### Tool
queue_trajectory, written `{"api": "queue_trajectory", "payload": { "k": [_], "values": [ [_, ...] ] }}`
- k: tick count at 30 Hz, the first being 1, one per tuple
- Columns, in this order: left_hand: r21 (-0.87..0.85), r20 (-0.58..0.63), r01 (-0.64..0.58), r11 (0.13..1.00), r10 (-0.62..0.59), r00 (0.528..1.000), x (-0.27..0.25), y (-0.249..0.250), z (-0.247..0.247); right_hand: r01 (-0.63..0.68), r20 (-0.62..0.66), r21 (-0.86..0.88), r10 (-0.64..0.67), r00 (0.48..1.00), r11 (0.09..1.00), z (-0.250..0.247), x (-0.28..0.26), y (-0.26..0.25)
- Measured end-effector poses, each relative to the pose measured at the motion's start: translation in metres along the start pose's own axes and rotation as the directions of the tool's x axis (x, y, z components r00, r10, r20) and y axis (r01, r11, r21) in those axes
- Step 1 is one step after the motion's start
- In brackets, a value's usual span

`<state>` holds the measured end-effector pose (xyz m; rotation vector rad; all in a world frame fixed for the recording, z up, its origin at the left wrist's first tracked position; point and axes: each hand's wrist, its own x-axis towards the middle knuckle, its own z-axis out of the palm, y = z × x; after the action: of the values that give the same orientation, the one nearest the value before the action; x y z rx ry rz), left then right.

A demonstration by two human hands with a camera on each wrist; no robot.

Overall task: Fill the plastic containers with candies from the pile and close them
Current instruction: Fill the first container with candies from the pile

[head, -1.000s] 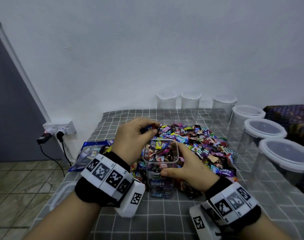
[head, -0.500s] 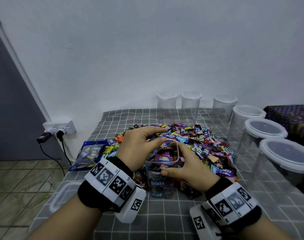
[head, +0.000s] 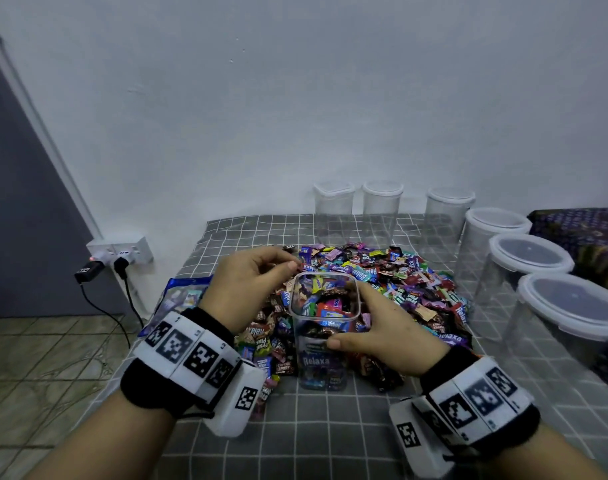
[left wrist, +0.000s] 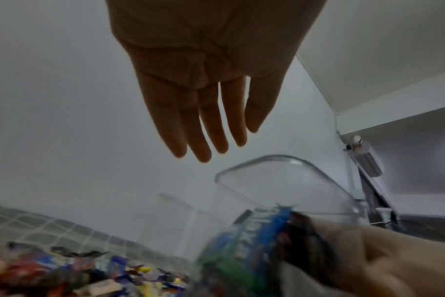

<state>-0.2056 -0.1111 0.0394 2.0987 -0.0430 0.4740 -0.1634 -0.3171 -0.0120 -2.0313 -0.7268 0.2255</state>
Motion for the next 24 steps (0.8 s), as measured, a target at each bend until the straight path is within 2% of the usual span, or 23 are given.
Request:
{"api": "queue_trajectory", "payload": {
  "k": [2,4,7,10,12,14,15,16,17,18,21,24],
  "values": [
    [0.128,0.098,0.038,0.991,-0.05,0.994,0.001,-0.007,-0.011,-0.067,0.063,-0.311,0.091,0.994,0.948,-0.008,-0.003,0.002],
    [0.35,0.249,0.049,0.936,-0.143,0.958,0.0,-0.014,-0.018,-0.076,0.132,-0.529,0.171,0.976,0.845,-0.013,-0.007,0.003],
    [0.561,0.417,-0.001,0.828,-0.282,0.864,-0.005,-0.03,-0.022,-0.075,0.227,-0.638,0.28,0.933,0.766,-0.02,-0.013,0.004],
    [0.548,0.543,-0.02,0.836,-0.338,0.768,-0.012,-0.045,-0.017,-0.035,0.313,-0.706,0.355,0.881,0.707,-0.028,-0.02,0.008],
    [0.509,0.623,0.01,0.861,-0.377,0.685,-0.018,-0.051,-0.011,-0.071,0.356,-0.694,0.427,0.831,0.717,-0.029,-0.023,0.014],
    [0.467,0.695,0.136,0.874,-0.457,0.555,-0.023,-0.055,-0.005,-0.123,0.405,-0.657,0.486,0.774,0.744,-0.027,-0.023,0.02],
    [0.465,0.717,0.201,0.862,-0.5,0.485,-0.025,-0.056,-0.002,-0.131,0.42,-0.651,0.498,0.759,0.748,-0.025,-0.022,0.023],
    [0.485,0.723,0.23,0.844,-0.535,0.437,-0.027,-0.058,0.0,-0.123,0.424,-0.66,0.503,0.753,0.741,-0.023,-0.019,0.027],
    [0.52,0.714,0.223,0.825,-0.563,0.417,-0.027,-0.06,0.003,-0.105,0.42,-0.675,0.497,0.759,0.731,-0.02,-0.016,0.029],
    [0.561,0.694,0.189,0.806,-0.582,0.423,-0.027,-0.061,0.006,-0.095,0.407,-0.685,0.487,0.773,0.723,-0.017,-0.013,0.03],
    [0.652,0.627,0.06,0.756,-0.582,0.519,-0.024,-0.065,0.013,-0.114,0.364,-0.678,0.466,0.806,0.726,-0.011,-0.002,0.03],
    [0.691,0.572,0.038,0.722,-0.578,0.582,-0.016,-0.068,0.014,-0.125,0.319,-0.689,0.453,0.832,0.714,-0.011,0.008,0.029]
  ]
}}
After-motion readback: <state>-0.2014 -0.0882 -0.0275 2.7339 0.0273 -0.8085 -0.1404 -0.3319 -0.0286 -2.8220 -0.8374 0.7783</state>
